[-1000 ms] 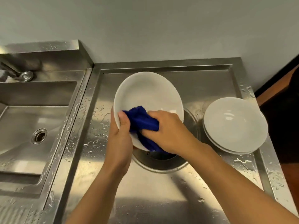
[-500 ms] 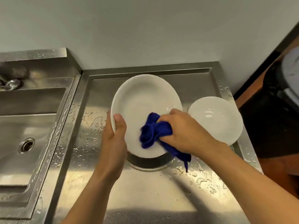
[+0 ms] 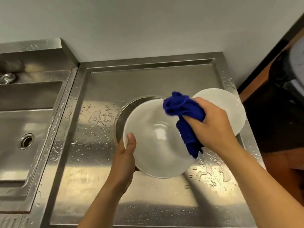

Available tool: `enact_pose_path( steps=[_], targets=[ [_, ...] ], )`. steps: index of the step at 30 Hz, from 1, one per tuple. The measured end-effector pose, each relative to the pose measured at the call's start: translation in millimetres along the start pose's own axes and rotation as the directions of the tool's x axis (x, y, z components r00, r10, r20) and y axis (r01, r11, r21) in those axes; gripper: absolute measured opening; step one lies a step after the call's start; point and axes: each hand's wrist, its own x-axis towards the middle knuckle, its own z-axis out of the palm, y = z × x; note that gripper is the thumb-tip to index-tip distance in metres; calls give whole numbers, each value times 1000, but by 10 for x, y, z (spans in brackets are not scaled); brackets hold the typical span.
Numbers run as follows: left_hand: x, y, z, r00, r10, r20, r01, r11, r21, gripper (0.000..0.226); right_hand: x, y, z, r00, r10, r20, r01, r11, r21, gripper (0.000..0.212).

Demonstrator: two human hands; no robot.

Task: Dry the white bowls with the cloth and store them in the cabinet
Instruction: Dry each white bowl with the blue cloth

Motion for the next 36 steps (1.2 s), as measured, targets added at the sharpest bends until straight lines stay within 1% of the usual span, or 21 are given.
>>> enact_pose_path(
  steps=[2,6,9,15,19,23,26,28,30,32,33,34,36],
  targets=[
    [17,-217,22,998,-38,43,36,998,48,35,-46,52,23,998,48,-50,-40,989,142,10],
    [51,-652,96,986,-103,127,88,989,118,28,-220,215,91,989,103,-110,-70,960,270,15],
    [55,-849,164,972,-149,183,112,974,197,28,-319,360,84,975,161,-150,-100,931,352,16],
    [122,-1076,362,946,-174,273,80,942,325,40,-408,614,61,959,198,-202,-113,923,369,19],
    [218,-1183,448,933,-174,316,51,931,363,41,-435,735,79,955,206,-212,-118,923,366,23],
    [288,-1234,480,926,-151,345,8,924,383,37,-445,817,101,953,207,-219,-112,918,382,25],
    [330,-1217,488,918,-162,363,-6,907,421,25,-454,861,117,955,209,-210,-110,908,404,28],
    [377,-1182,484,907,-185,378,-18,881,473,25,-446,883,111,953,213,-215,-107,902,419,25],
    [426,-1130,470,902,-192,387,-72,818,571,24,-423,883,91,952,212,-223,-101,900,425,26],
    [470,-1005,475,916,-123,382,-168,748,643,44,-391,859,18,949,203,-241,-80,896,437,27],
    [497,-895,508,935,-55,350,-199,737,646,49,-361,837,-58,945,197,-262,-58,887,458,28],
    [523,-760,562,950,27,311,-227,743,630,48,-327,817,-141,939,198,-281,-40,875,482,27],
    [562,-489,715,953,174,249,-288,777,560,35,-263,773,-312,923,206,-324,-8,854,521,24]
  ],
)
